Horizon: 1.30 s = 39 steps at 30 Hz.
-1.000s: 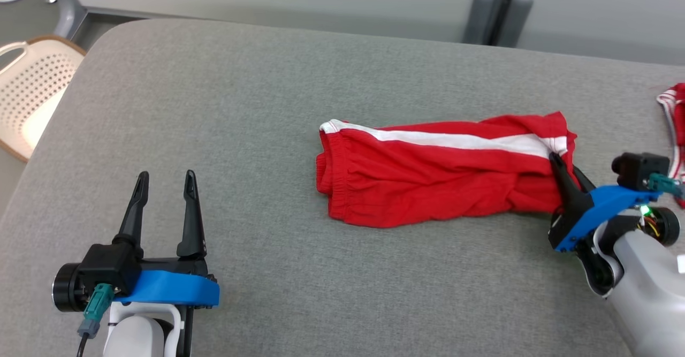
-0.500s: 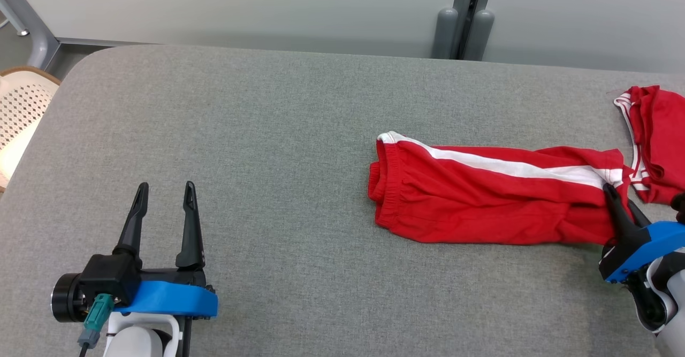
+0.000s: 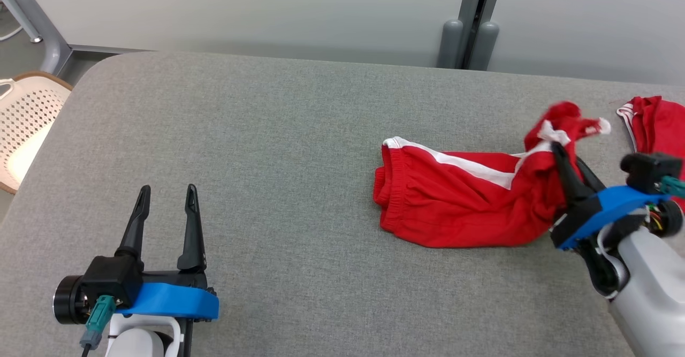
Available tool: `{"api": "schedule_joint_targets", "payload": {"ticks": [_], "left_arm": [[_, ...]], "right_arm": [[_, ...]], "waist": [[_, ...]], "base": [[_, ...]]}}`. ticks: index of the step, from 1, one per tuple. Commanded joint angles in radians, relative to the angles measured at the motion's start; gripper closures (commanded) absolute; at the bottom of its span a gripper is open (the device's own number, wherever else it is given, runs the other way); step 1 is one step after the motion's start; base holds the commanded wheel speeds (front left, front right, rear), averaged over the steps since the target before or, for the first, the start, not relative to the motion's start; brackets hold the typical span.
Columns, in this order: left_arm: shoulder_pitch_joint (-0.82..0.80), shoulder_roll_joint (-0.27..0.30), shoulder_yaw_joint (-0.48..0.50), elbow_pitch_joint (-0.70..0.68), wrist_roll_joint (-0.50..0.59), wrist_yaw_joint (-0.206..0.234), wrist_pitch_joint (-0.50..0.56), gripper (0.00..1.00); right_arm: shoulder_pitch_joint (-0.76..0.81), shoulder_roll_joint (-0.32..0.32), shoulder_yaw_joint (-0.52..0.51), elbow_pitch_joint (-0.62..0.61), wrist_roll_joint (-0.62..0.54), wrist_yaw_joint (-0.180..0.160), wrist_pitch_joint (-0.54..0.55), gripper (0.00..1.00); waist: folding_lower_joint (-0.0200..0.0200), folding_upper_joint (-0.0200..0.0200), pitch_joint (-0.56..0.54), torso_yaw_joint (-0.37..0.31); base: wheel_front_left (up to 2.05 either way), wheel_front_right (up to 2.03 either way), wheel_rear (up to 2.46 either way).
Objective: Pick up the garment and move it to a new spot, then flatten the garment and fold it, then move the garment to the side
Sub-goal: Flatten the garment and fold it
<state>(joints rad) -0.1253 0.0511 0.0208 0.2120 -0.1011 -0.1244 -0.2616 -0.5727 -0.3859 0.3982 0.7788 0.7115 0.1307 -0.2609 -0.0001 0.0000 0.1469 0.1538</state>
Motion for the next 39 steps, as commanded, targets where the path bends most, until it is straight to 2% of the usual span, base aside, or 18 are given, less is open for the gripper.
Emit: {"api": "schedule_joint_targets", "payload": {"ticks": [1,7,13,22,29,31,32,36,39], "left_arm": [[0.008,-0.001,-0.001,-0.002,0.003,-0.008,-0.005,0.0],[0.003,-0.001,-0.014,0.0,-0.007,-0.008,-0.005,0.0],[-0.01,-0.001,-0.023,0.004,-0.017,-0.008,-0.005,0.0],[-0.022,-0.001,-0.033,0.009,-0.03,-0.007,-0.005,0.0],[-0.025,-0.001,-0.037,0.014,-0.037,-0.003,-0.005,0.0],[-0.028,-0.001,-0.043,0.017,-0.039,-0.002,-0.005,0.0],[-0.029,-0.001,-0.045,0.019,-0.038,-0.001,-0.005,0.0],[-0.028,-0.001,-0.046,0.02,-0.037,0.002,-0.005,0.0],[-0.019,-0.001,-0.041,0.02,-0.032,0.003,-0.005,0.0]], "right_arm": [[-0.025,0.017,0.017,-0.026,-0.018,0.0,0.006,1.0],[-0.066,0.075,0.085,-0.094,-0.062,0.0,0.053,1.0],[-0.081,0.126,0.117,-0.086,-0.086,0.0,0.072,1.0],[-0.067,0.218,0.182,-0.001,-0.119,0.0,0.08,1.0],[-0.062,0.279,0.206,0.074,-0.114,0.0,0.038,1.0],[-0.062,0.291,0.222,0.08,-0.112,0.0,0.025,0.13],[-0.062,0.295,0.228,0.083,-0.109,0.0,0.022,0.0],[-0.055,0.298,0.254,0.067,-0.096,0.0,0.006,0.0],[-0.044,0.274,0.258,0.034,-0.096,0.0,-0.002,0.0]], "waist": [[0.0001,0.0,-0.001,0.004],[0.0001,0.0,0.003,0.025],[0.0001,0.0,0.01,0.045],[0.0001,0.0,0.023,0.075],[0.0001,0.0,0.032,0.077],[0.0001,0.0,0.033,0.077],[0.0001,0.0,0.033,0.076],[0.0001,0.0,0.027,0.067],[0.0001,0.0,0.019,0.054]], "base": [[0.0,0.0,0.0],[0.0,0.0,0.0],[0.0,0.0,0.0],[0.0,0.0,0.0],[0.0,0.0,0.0],[0.0,0.0,0.0],[0.0,0.0,0.0],[0.0,0.0,0.0],[0.0,0.0,0.0]]}}
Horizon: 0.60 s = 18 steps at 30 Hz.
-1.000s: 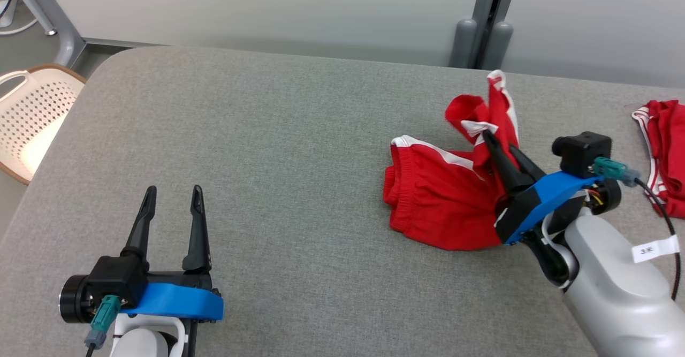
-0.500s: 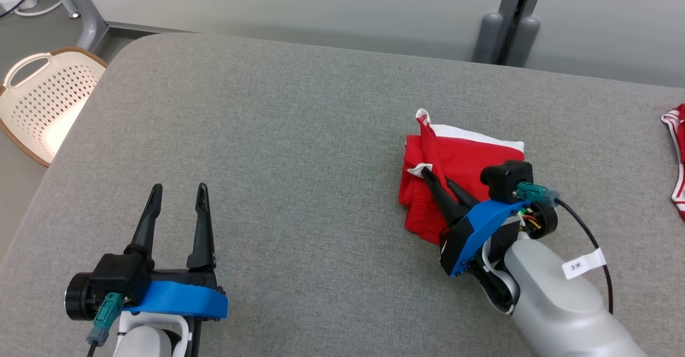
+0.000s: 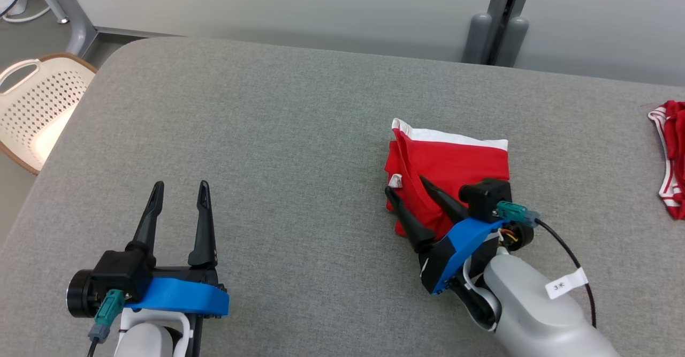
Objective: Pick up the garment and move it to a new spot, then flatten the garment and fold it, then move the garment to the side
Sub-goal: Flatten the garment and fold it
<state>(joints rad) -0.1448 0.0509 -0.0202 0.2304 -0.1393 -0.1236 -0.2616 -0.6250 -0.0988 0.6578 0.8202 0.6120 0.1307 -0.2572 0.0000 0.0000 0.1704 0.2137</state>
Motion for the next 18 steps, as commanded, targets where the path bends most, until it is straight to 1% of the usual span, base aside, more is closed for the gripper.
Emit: {"api": "schedule_joint_targets", "payload": {"ticks": [1,2,5,11,15,18], "left_arm": [[0.004,-0.001,0.001,0.001,0.009,0.003,-0.005,0.0],[0.008,-0.001,0.005,0.001,0.01,0.004,-0.005,0.0],[0.013,0.0,0.013,-0.003,0.018,0.005,-0.005,0.0],[0.03,-0.001,0.026,-0.009,0.034,0.001,-0.005,0.0],[0.038,0.002,0.03,-0.006,0.045,-0.002,-0.005,0.0],[0.043,0.007,0.032,-0.001,0.053,-0.003,-0.005,0.0]], "right_arm": [[0.015,-0.024,-0.007,-0.023,0.0,0.0,-0.007,0.0],[0.023,-0.034,-0.014,-0.04,-0.004,0.0,-0.007,0.0],[0.057,-0.066,-0.08,-0.131,-0.032,0.0,-0.008,0.0],[0.172,-0.108,-0.246,-0.303,-0.107,0.0,-0.008,0.0],[0.249,-0.113,-0.364,-0.396,-0.153,0.0,-0.008,0.0],[0.303,-0.105,-0.44,-0.453,-0.187,0.0,-0.008,0.0]], "waist": [[0.0,0.0,-0.008,-0.011],[0.0,0.0,-0.012,-0.018],[0.0,0.0,-0.023,-0.038],[0.0,0.0,-0.049,-0.082],[0.0,0.0,-0.063,-0.112],[0.0,0.0,-0.075,-0.13]], "base": [[0.0,0.0,0.0],[0.0,0.0,0.0],[0.0,0.0,0.0],[0.0,0.0,0.0],[0.0,0.0,0.0],[0.0,0.0,0.0]]}}
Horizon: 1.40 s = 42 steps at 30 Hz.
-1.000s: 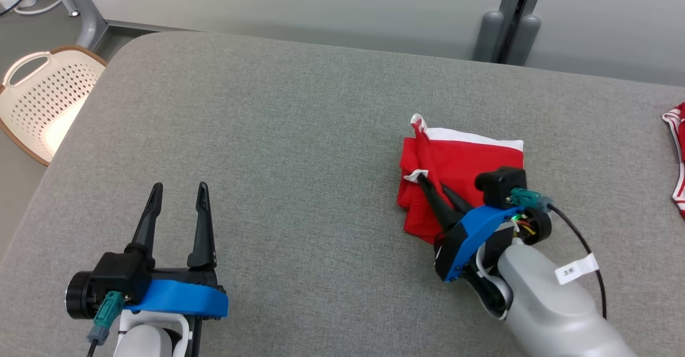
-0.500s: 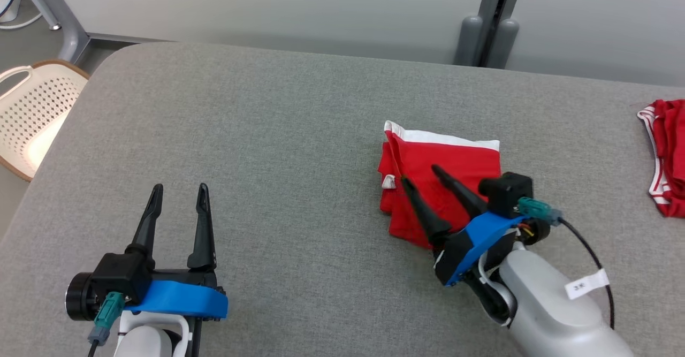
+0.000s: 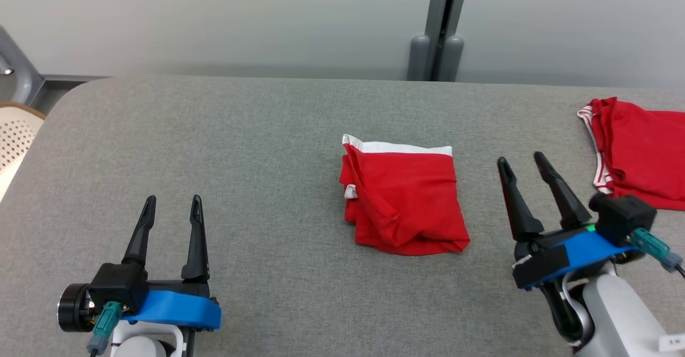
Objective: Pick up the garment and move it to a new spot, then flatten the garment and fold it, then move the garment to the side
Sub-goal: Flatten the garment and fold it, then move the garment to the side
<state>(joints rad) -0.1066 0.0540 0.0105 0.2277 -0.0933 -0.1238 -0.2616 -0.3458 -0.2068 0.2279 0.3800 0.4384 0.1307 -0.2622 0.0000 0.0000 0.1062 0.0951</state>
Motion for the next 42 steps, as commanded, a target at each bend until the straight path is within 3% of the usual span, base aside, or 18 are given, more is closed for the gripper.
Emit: {"api": "schedule_joint_targets", "payload": {"ticks": [1,18,26,42], "left_arm": [[0.007,0.007,0.001,0.004,0.01,-0.004,-0.005,0.0],[0.073,0.025,-0.003,0.021,0.07,0.023,-0.005,0.0],[0.102,0.03,-0.01,0.002,0.074,0.03,-0.005,0.0],[0.104,0.035,-0.016,0.0,0.066,0.04,-0.005,0.0]], "right_arm": [[0.042,0.005,-0.033,-0.029,-0.027,0.0,-0.003,0.0],[0.292,0.106,-0.232,-0.196,-0.16,0.0,-0.003,0.0],[0.359,0.138,-0.249,-0.235,-0.24,0.0,-0.003,0.0],[0.367,0.155,-0.255,-0.227,-0.259,0.0,0.004,0.0]], "waist": [[0.0,0.0,-0.014,-0.016],[0.0,0.0,-0.087,-0.032],[0.0,0.0,-0.096,-0.018],[0.0,0.0,-0.097,-0.01]], "base": [[0.0,0.0,0.0],[0.0,0.0,0.0],[0.0,0.0,0.0],[0.0,0.0,0.0]]}}
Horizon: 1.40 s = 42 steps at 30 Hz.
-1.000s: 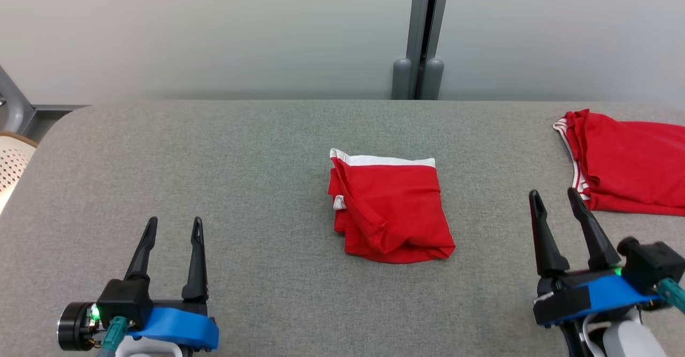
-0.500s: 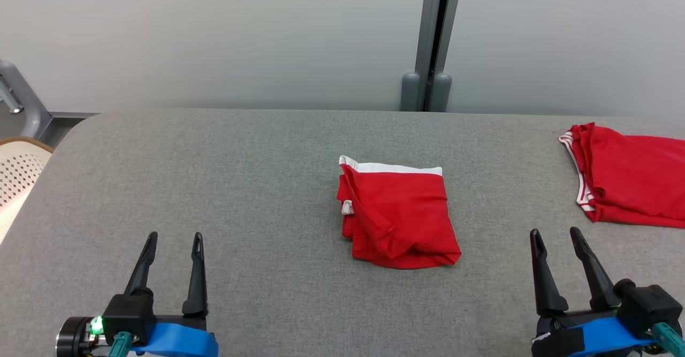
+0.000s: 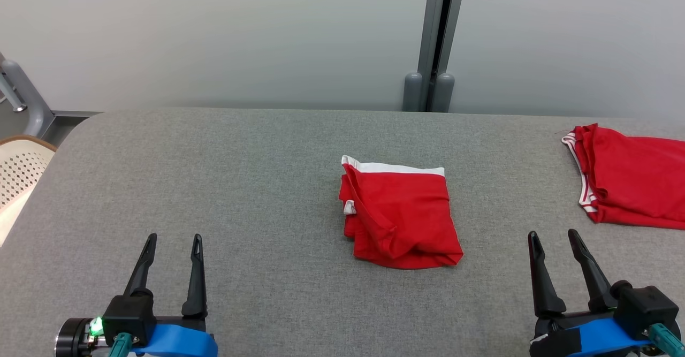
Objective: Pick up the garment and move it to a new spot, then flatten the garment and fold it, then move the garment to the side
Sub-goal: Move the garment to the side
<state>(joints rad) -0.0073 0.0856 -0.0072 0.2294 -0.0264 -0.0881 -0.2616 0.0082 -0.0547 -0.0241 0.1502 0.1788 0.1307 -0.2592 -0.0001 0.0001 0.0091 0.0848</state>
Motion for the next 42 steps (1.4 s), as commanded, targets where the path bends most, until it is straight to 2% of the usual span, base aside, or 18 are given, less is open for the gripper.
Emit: {"api": "schedule_joint_targets", "payload": {"ticks": [1,13,17,24,32,42], "left_arm": [[0.004,0.004,0.001,-0.002,-0.003,0.005,-0.005,0.0],[-0.019,0.008,-0.005,0.001,-0.01,0.005,-0.005,0.0],[-0.027,0.006,-0.01,-0.002,-0.012,0.006,-0.005,0.0],[-0.055,0.001,-0.022,-0.001,-0.017,0.002,-0.005,0.0],[-0.098,-0.009,-0.036,0.006,-0.029,-0.001,-0.005,0.0],[-0.13,-0.015,-0.039,0.009,-0.037,-0.006,-0.005,0.0]], "right_arm": [[0.012,0.003,-0.004,0.003,0.0,0.0,0.001,0.0],[-0.03,-0.006,-0.039,0.024,-0.011,0.0,0.002,0.0],[-0.087,-0.024,-0.038,0.033,-0.02,0.0,0.001,0.0],[-0.26,-0.051,0.024,0.082,-0.033,0.0,0.034,0.0],[-0.433,-0.075,0.08,0.264,-0.031,0.0,0.055,0.0],[-0.515,-0.089,0.118,0.569,0.009,0.0,0.071,0.0]], "waist": [[0.0001,-0.0001,0.001,0.0],[0.0001,-0.0001,0.014,0.007],[0.0001,-0.0001,0.03,0.018],[0.0001,-0.0001,0.074,0.047],[0.0001,-0.0001,0.128,0.097],[0.0001,-0.0001,0.185,0.142]], "base": [[0.0,0.0,0.0],[0.0,0.0,0.0],[0.0,0.0,0.0],[0.0,0.0,0.0],[0.0,0.0,0.0],[0.0,0.0,0.0]]}}
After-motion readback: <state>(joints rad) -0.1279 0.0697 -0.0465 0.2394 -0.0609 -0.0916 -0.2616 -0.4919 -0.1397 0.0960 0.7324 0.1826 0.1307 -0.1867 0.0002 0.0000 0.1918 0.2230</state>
